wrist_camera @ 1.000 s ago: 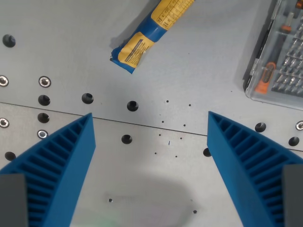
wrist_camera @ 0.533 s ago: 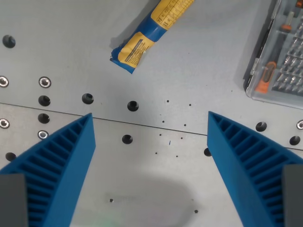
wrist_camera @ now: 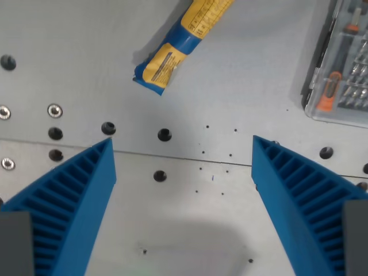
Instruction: Move above the blue bag
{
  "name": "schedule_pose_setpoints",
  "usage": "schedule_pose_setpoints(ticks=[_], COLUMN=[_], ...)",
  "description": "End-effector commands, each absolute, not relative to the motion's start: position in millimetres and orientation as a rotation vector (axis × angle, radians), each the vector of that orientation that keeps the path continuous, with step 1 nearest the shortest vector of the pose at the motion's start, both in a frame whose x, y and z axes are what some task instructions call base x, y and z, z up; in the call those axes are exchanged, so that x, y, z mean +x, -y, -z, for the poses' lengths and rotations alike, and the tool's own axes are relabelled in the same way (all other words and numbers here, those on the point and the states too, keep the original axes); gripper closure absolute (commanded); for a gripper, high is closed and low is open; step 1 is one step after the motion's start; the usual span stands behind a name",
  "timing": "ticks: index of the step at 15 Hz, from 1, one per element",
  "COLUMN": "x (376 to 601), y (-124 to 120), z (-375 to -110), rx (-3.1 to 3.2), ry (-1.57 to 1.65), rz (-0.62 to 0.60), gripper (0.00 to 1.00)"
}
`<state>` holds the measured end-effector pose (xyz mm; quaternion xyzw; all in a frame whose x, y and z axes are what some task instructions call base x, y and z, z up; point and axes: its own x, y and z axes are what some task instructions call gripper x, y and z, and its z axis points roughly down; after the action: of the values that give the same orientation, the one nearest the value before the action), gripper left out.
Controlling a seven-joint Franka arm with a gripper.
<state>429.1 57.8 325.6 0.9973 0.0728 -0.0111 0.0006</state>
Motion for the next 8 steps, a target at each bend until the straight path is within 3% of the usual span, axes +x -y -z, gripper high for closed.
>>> schedule_pose_setpoints(ticks=[1, 8], x=[430.1, 437.1], y=[-55.2, -52.4], z=[-312.9, -280.0], rx=[3.134, 3.121], ry=[0.046, 0.324], rz=[-0.073, -0.108], gripper=[0.0, 0.0])
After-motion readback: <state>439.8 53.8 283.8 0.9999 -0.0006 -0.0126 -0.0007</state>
